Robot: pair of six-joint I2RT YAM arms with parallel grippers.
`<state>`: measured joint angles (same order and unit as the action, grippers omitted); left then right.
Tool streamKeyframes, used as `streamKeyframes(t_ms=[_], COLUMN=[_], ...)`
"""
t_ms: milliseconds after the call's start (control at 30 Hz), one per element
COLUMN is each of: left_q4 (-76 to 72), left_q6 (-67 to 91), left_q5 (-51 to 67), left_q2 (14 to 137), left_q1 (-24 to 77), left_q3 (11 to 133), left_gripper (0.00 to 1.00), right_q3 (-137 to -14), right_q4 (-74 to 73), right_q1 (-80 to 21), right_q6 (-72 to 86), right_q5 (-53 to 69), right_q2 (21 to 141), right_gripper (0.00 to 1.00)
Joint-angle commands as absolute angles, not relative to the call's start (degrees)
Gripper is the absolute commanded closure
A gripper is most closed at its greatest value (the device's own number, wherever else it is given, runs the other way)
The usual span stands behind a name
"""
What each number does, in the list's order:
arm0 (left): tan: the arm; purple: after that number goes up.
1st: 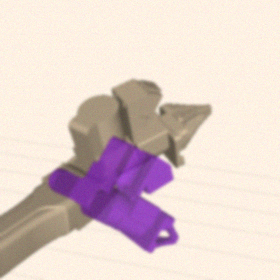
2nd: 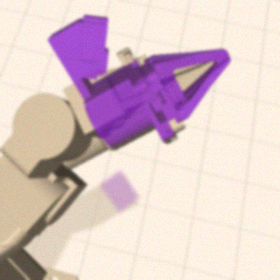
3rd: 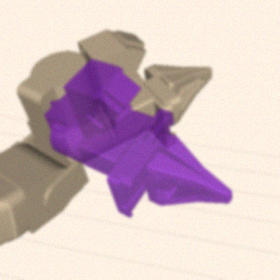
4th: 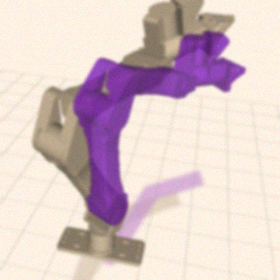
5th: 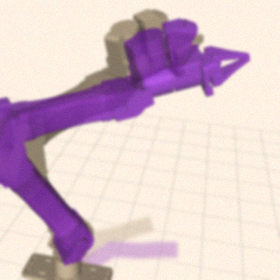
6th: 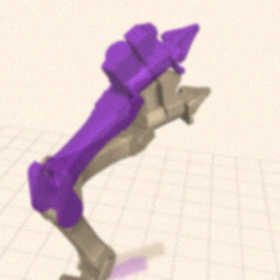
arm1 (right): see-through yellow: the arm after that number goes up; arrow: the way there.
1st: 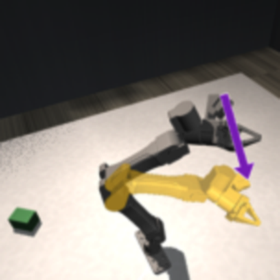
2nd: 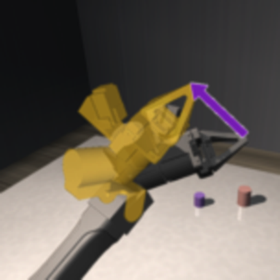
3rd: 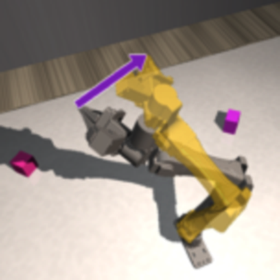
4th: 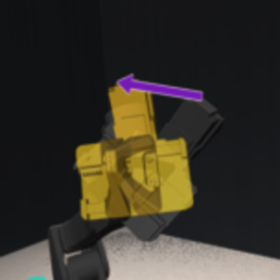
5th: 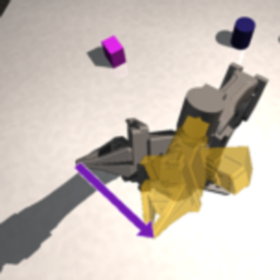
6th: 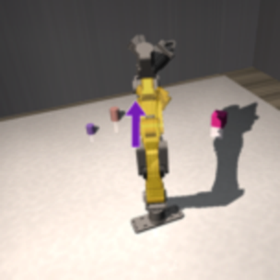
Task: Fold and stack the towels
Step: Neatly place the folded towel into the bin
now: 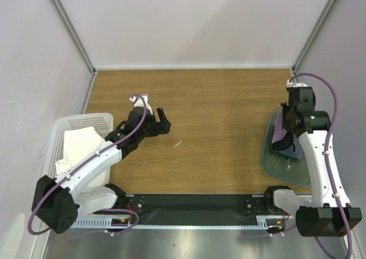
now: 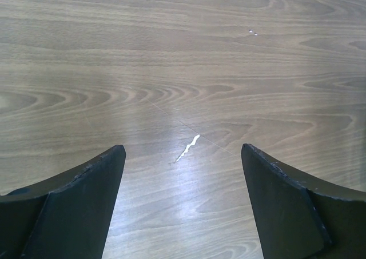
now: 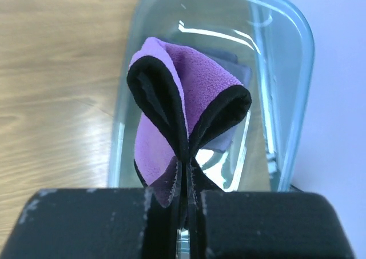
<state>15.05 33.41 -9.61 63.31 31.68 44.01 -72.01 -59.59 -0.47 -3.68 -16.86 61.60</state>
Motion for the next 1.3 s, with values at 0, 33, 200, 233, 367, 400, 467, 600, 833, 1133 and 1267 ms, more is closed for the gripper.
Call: streamKeyframes(t_ms=[0, 33, 200, 233, 367, 400, 467, 600, 833, 1133, 1267], left_q4=[13.89, 13.89, 13.45, 13.45, 13.27, 13.27, 13.18, 13.1, 13.36, 13.89, 13.71], left_q6=[32.26, 32.26, 32.17, 32.08, 32.17, 32.17, 31.99, 31.73, 31.55, 31.11, 31.11], left_q5=[-11.51, -11.51, -11.51, -11.51, -11.6, -11.69, -11.78, -12.39, -13.35, -15.03, -14.94], left_q2=[61.79, 61.79, 62.05, 62.31, 62.84, 63.02, 63.19, 63.81, 64.25, 63.81, 63.46], left_q1=[31.29, 31.29, 31.29, 31.29, 31.29, 31.29, 31.29, 31.29, 31.29, 31.29, 31.29], left_q3=[43.51, 43.42, 43.33, 43.24, 43.24, 43.42, 43.5, 43.86, 44.12, 44.03, 43.51], left_gripper=[0.11, 0.11, 0.11, 0.11, 0.11, 0.11, 0.11, 0.11, 0.11, 0.11, 0.1], right_q3=[-70.67, -70.49, -68.03, -67.59, -65.05, -63.91, -62.5, -57.4, -50.1, -48.95, -50.71], right_q4=[-56.79, -56.43, -53.27, -52.04, -48.88, -47.13, -45.36, -40.8, -34.55, -33.05, -33.84], right_q1=[1.23, 1.49, 3.08, 3.16, 3.51, 3.86, 4.74, 8.25, 11.42, 11.87, 11.87], right_q6=[-6.15, -5.89, -5.1, -5.1, -6.32, -6.85, -7.47, -8.96, -9.76, -10.55, -11.95], right_q5=[-21.35, -21.18, -15.65, -14.17, -11.87, -11.52, -10.29, -10.37, -9.59, -19.33, -20.74], right_q2=[61.43, 61.44, 61.44, 61.52, 61.7, 61.53, 61.0, 58.54, 56.25, 57.83, 58.97], right_gripper=[1.0, 1.0, 1.0, 1.0, 1.0, 1.0, 1.0, 1.0, 1.0, 1.0, 0.88])
